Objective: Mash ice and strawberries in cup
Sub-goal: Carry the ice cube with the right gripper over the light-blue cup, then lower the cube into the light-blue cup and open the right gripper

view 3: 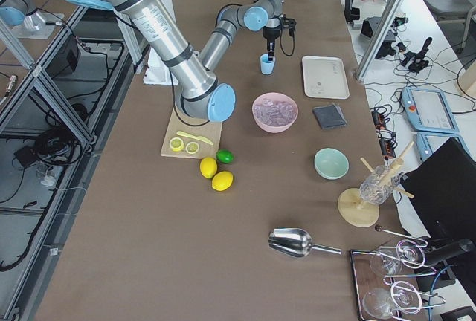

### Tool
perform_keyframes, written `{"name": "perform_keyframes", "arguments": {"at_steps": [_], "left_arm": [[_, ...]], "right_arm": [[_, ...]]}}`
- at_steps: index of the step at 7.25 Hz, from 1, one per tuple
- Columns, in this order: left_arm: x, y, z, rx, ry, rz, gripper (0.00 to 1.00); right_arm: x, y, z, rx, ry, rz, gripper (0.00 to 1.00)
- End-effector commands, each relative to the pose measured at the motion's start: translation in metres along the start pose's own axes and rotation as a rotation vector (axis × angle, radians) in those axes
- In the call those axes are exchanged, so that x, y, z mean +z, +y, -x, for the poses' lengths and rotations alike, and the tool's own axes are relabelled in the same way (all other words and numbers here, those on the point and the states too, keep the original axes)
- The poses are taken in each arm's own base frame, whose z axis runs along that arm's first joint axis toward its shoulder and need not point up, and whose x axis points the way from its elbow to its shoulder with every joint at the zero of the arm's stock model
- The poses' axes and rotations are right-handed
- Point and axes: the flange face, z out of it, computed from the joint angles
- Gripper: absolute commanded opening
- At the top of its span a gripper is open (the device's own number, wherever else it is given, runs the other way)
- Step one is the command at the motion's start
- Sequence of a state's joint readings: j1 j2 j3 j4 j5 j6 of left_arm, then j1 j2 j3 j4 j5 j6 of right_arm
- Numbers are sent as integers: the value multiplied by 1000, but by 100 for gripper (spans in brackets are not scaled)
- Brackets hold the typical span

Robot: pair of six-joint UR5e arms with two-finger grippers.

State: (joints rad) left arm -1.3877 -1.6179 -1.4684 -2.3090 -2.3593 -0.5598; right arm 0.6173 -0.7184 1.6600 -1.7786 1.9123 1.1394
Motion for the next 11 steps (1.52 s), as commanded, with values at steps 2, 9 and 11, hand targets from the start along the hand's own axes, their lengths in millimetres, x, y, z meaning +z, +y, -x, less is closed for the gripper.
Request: {"name": "perform_keyframes", "arguments": {"at_steps": [2, 9, 11], "left_arm": [[13, 7, 12, 7, 7, 0, 97], [8, 4, 4, 1, 17, -16, 97], [7, 5, 3, 3, 24, -24, 97]], "right_arm": [[19, -8, 85, 24, 53, -15, 0], [53, -8, 59, 23, 63, -10, 0], [58, -2, 61, 20, 70, -8, 0]]}}
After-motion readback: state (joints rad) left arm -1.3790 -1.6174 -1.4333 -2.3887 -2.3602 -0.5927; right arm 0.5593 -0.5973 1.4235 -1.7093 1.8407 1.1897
